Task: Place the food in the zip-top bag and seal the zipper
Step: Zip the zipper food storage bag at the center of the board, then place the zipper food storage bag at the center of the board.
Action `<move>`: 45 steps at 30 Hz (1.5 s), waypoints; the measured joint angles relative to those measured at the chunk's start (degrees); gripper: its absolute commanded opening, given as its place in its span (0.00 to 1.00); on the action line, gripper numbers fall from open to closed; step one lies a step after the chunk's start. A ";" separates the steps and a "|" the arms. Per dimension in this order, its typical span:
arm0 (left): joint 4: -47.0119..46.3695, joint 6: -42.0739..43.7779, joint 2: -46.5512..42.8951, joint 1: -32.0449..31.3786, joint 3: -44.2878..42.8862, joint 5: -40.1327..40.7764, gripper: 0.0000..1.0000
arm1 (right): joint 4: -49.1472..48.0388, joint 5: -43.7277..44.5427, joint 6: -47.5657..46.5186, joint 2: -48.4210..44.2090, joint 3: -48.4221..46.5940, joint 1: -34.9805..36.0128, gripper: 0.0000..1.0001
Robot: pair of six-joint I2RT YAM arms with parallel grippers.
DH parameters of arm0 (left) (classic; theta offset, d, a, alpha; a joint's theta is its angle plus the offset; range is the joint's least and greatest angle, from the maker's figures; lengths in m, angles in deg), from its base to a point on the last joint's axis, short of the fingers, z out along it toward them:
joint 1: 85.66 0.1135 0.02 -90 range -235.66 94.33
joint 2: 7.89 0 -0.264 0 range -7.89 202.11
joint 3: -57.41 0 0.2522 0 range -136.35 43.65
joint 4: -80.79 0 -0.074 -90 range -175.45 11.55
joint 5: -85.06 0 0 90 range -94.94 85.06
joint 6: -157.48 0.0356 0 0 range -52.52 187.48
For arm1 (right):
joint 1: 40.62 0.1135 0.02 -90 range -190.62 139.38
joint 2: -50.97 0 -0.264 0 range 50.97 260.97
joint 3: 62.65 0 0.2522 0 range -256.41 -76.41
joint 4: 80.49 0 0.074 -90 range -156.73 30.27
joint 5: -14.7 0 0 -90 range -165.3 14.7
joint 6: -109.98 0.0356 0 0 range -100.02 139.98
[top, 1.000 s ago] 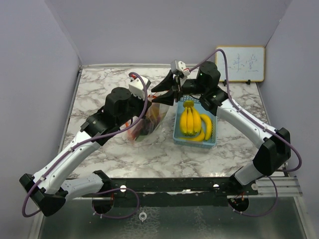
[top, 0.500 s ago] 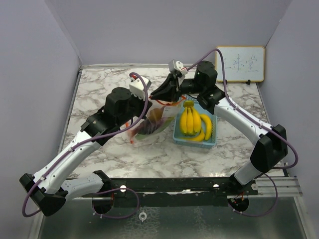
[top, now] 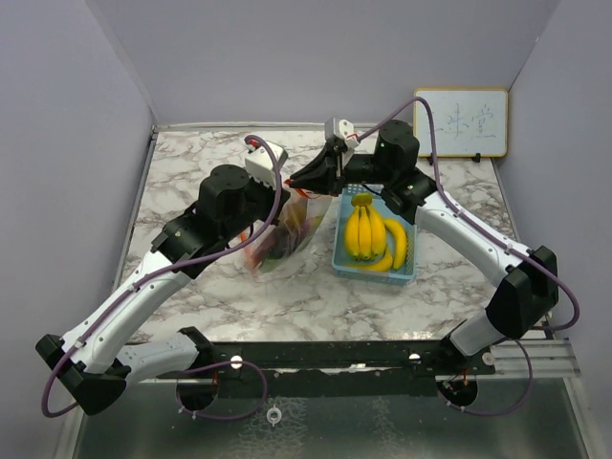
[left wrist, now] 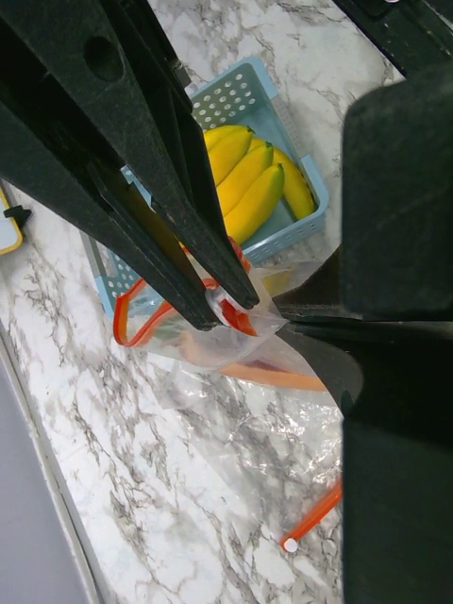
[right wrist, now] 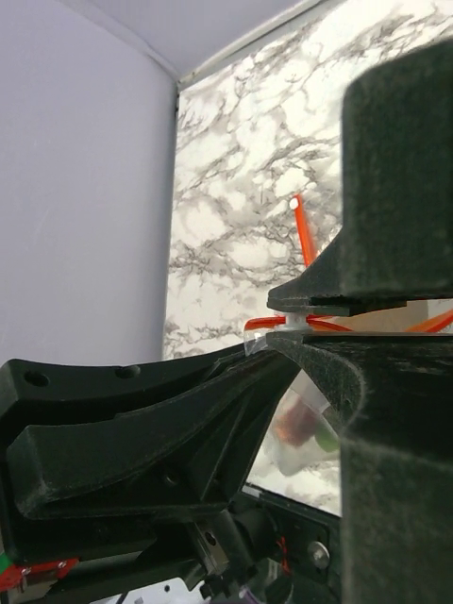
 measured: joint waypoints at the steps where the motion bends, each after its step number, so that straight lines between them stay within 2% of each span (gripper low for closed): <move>1: 0.00 0.13 -0.02 0.00 -0.20 0.46 0.00 | 0.17 0.57 -0.33 -0.37 0.00 0.00 0.02; 18: 1.40 0.24 -1.20 0.00 -3.30 3.72 0.00 | 6.10 4.42 -6.12 -1.25 2.58 -5.11 0.02; 24: 2.78 1.33 -1.84 0.00 -4.70 10.95 0.00 | 6.75 7.61 -7.10 -3.08 8.66 -9.29 0.02; 30: 2.58 3.06 -2.03 -0.02 -4.70 20.22 0.00 | 7.72 15.15 -7.13 -6.58 15.17 -11.26 0.03; 31: 2.51 3.30 -2.05 0.00 -4.70 21.38 0.00 | 8.15 17.09 -6.91 -6.54 15.19 -11.26 0.07; 33: 2.21 3.58 -2.16 -0.13 -4.68 23.06 0.00 | 8.70 18.32 -6.54 -6.38 14.60 -11.13 0.29; 34: 2.08 3.74 -2.14 -0.28 -4.63 23.69 0.00 | 8.98 18.53 -6.40 -6.36 14.05 -11.02 0.36; 38: 0.28 3.54 -2.99 -0.24 -3.08 29.79 0.00 | 9.99 19.41 -4.22 -5.53 10.03 -11.34 0.41; 40: -0.28 2.34 -4.15 -0.22 -1.36 35.06 0.00 | 10.54 20.50 -2.91 -4.50 7.58 -11.30 0.49; 45: 0.28 -2.69 -6.36 0.07 2.12 48.26 0.00 | 14.69 25.62 0.28 0.50 -0.20 -8.33 0.54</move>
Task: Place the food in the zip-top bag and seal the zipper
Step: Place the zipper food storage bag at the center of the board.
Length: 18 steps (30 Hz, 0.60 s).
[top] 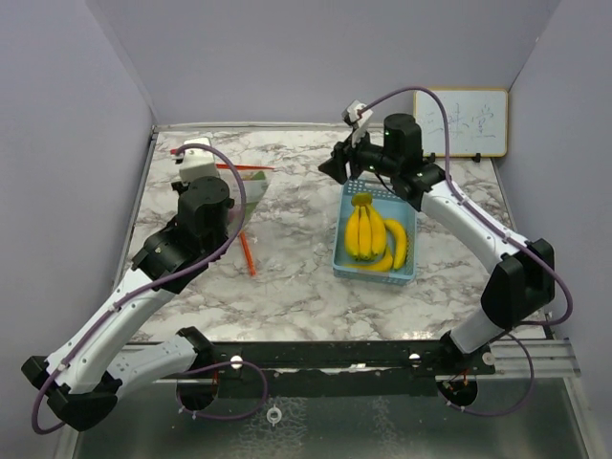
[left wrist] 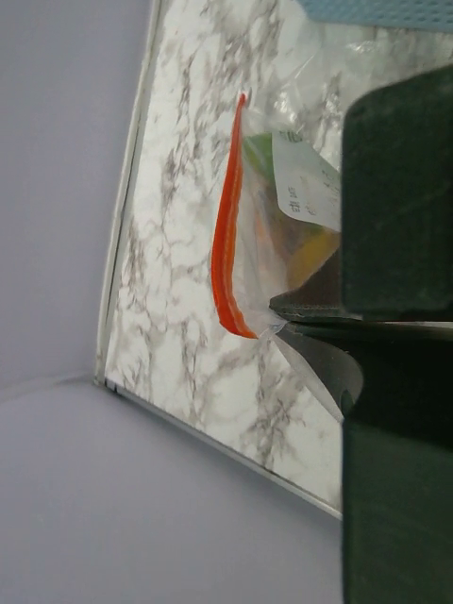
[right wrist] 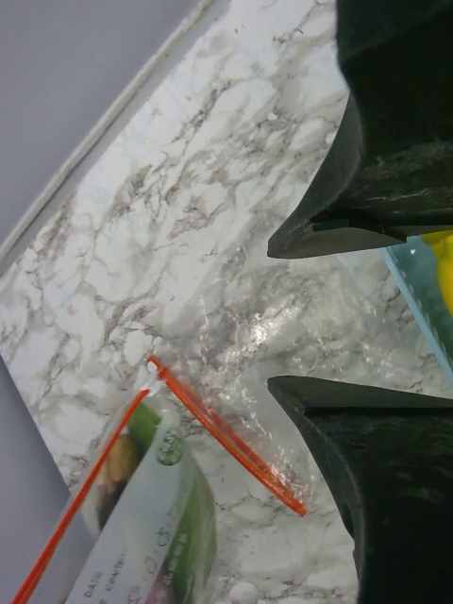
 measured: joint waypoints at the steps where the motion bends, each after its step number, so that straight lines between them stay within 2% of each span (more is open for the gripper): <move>1: 0.61 -1.07 -0.15 0.15 0.09 2.29 0.00 | 0.72 0.68 0.59 0.79 -0.81 0.70 0.55; 6: 7.13 -10.23 -1.27 1.33 0.11 12.17 0.00 | 6.10 7.45 2.93 7.30 -6.51 8.37 0.56; 8: 10.34 -14.38 -1.73 1.97 0.26 14.25 0.06 | 8.48 9.92 5.90 11.23 -9.86 11.80 0.56; 16: 22.62 -31.19 -1.55 4.24 2.91 15.02 0.61 | 18.14 15.39 15.39 24.85 -21.99 16.74 0.57; 17: 23.15 -32.22 -1.55 4.42 3.54 14.49 0.76 | 19.43 15.89 16.57 26.34 -23.43 17.07 0.57; 18: 23.56 -32.68 -1.55 4.61 4.11 13.70 0.86 | 20.46 16.35 17.40 27.30 -24.41 17.35 0.57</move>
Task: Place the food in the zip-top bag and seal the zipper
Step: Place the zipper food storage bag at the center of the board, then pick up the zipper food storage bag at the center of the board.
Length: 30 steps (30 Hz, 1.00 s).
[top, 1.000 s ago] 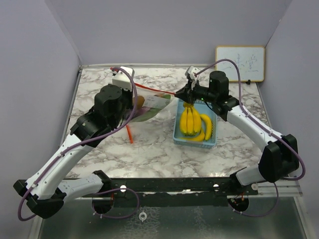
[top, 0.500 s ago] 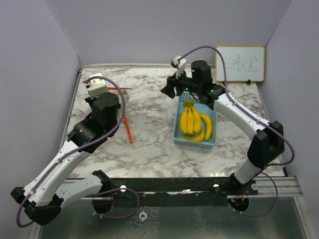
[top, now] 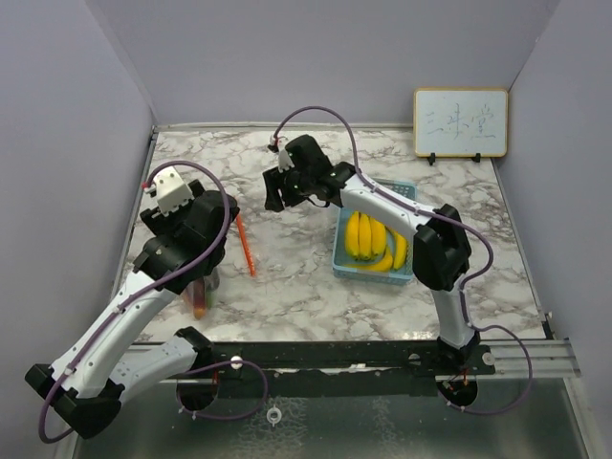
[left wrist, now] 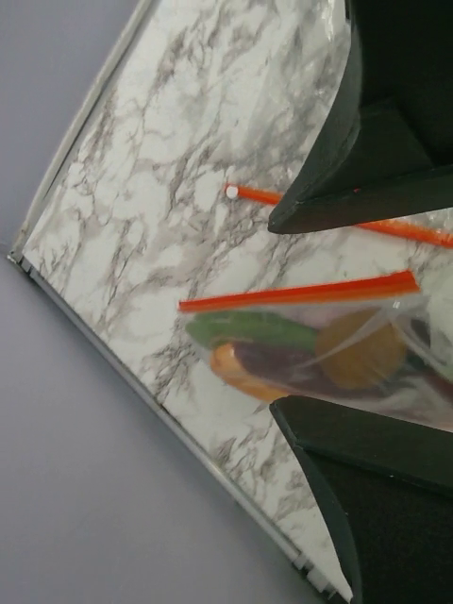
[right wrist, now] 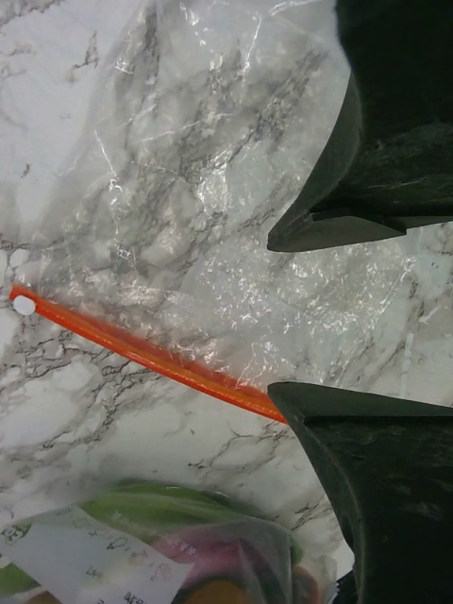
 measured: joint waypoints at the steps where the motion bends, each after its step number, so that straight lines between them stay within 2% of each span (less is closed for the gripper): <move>1: 0.07 -0.07 -0.02 0.11 0.28 -0.90 0.92 | 1.36 0.55 1.07 1.49 -1.60 0.44 0.57; 3: -1.03 0.59 -0.24 0.22 0.35 -2.58 0.98 | 3.23 1.40 2.51 3.50 -4.22 1.38 0.57; 4: -1.97 1.62 -0.52 0.26 0.33 -3.48 0.99 | 4.55 2.05 3.23 4.74 -6.01 2.05 0.57; 16: -8.26 12.81 0.26 0.26 -7.30 -8.22 0.99 | 15.10 9.88 9.99 20.79 -24.04 11.28 0.62; 22: -8.33 14.10 -2.73 0.26 -6.91 -10.36 0.99 | 19.74 13.68 12.33 27.80 -27.56 12.92 0.61; 23: -8.28 14.10 -3.54 0.26 -6.73 -10.58 0.99 | 19.69 14.21 12.63 27.85 -27.80 12.94 0.53; 24: -8.33 14.14 -4.63 0.26 -6.47 -10.88 0.99 | 19.89 15.21 13.03 27.82 -28.24 12.98 0.36; 25: -8.28 14.21 -5.31 0.26 -6.32 -11.10 0.99 | 19.96 15.93 13.18 27.82 -28.24 13.03 0.22; 27: -8.24 14.60 -6.56 0.26 -6.19 -11.45 0.99 | 20.74 17.31 13.53 27.93 -28.13 13.05 0.10; 29: -8.28 15.13 -7.37 0.31 -6.19 -11.56 0.98 | 21.27 18.43 13.97 27.98 -27.80 13.05 0.03; 30: -8.26 15.39 -7.50 0.33 -6.19 -11.58 0.97 | 21.38 18.84 14.12 27.98 -27.52 13.03 0.02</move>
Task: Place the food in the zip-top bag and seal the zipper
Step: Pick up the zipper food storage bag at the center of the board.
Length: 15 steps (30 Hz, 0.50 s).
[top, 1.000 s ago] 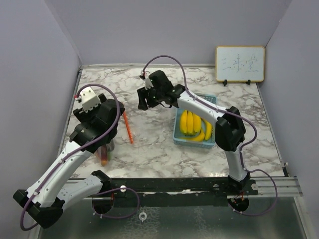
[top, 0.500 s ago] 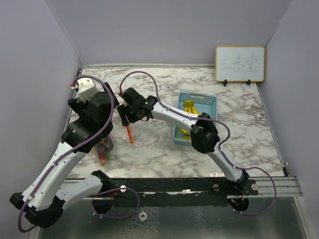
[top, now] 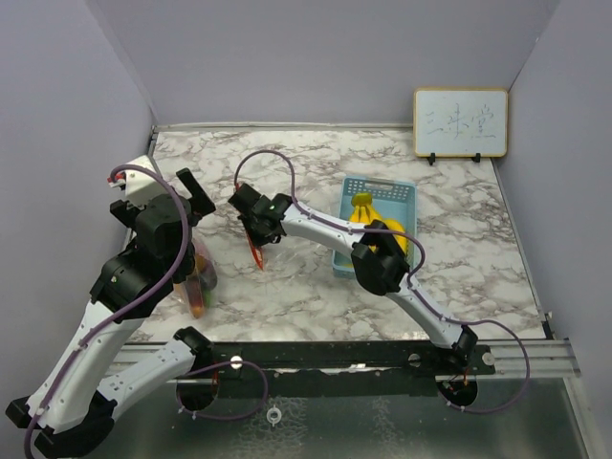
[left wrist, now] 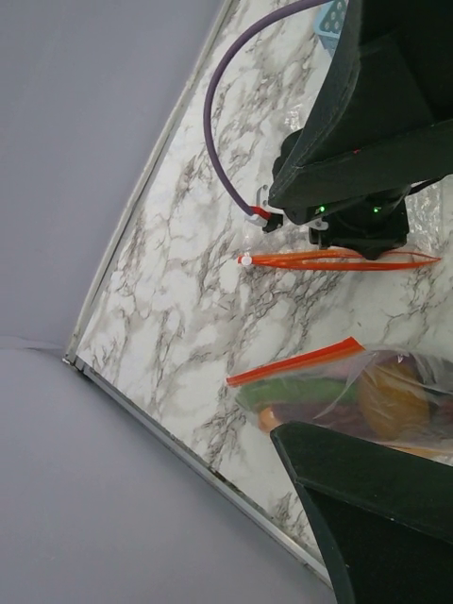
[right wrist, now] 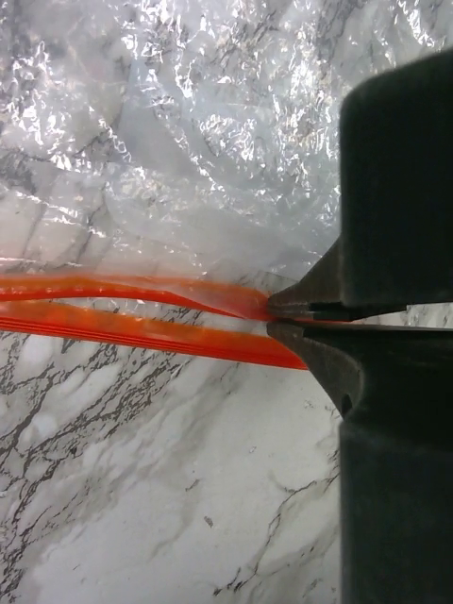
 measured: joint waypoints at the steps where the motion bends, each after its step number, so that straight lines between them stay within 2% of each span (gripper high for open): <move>1: 0.00 0.24 -0.02 -0.02 0.00 -0.09 0.96 | -0.04 0.44 0.09 0.00 0.42 0.00 0.02; 3: 0.00 0.85 -0.02 -0.02 0.00 -0.37 0.93 | -0.39 1.01 0.26 -0.26 1.01 0.00 0.02; 7: -0.11 1.70 -0.26 0.00 0.00 -1.55 0.78 | -1.99 2.23 0.20 -2.99 5.53 0.00 0.02; 10: -0.15 1.36 -0.37 -0.02 0.00 -3.08 0.66 | -3.61 2.78 -0.39 -8.48 13.35 -0.39 0.02; 15: -0.28 -2.19 -0.52 0.00 1.03 -8.92 0.60 | -6.99 1.79 -0.35 -21.20 21.44 -2.99 0.02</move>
